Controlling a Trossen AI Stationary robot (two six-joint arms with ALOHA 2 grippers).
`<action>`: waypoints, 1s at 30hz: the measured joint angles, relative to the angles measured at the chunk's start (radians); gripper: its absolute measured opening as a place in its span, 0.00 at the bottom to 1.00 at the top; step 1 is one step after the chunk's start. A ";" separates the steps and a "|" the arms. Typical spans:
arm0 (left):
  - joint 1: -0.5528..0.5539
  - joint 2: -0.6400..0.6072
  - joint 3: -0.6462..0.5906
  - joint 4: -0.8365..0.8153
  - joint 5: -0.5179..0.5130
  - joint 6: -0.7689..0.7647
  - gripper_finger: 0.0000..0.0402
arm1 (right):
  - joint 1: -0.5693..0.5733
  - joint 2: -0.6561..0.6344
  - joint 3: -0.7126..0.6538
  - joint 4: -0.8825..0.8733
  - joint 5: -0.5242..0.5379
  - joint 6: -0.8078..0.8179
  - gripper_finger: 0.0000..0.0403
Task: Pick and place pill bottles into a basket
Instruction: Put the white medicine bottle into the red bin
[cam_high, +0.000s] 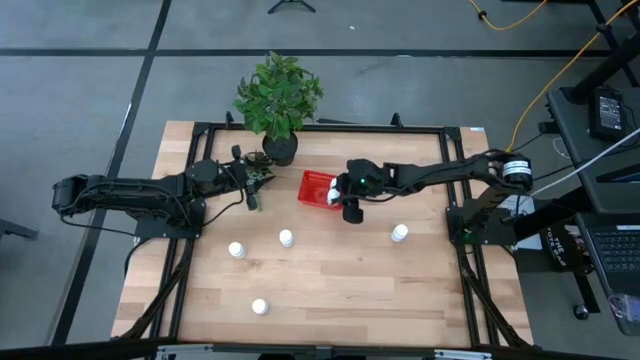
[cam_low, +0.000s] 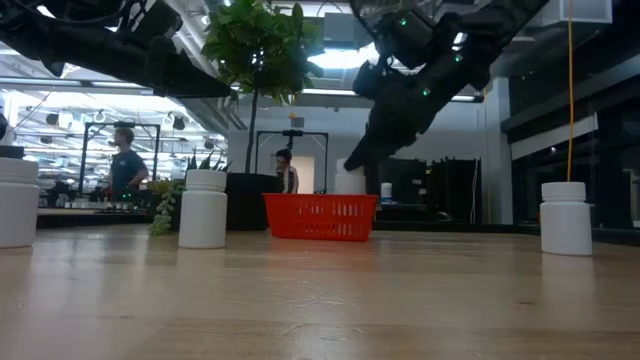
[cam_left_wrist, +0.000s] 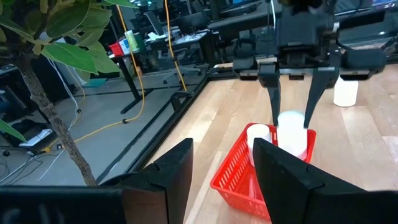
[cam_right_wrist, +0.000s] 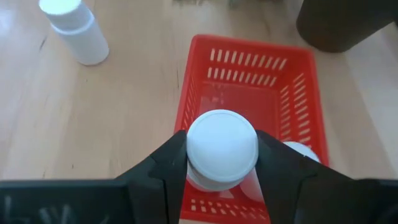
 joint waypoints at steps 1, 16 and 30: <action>0.000 0.000 0.000 0.000 0.000 0.000 0.40 | 0.000 0.006 0.000 -0.003 0.000 0.000 0.39; 0.000 0.000 0.000 0.000 0.000 0.001 0.41 | 0.000 0.082 0.000 0.020 -0.001 0.022 0.39; 0.000 0.000 0.000 0.000 0.000 0.000 0.40 | 0.000 0.083 0.000 0.001 -0.002 0.021 0.50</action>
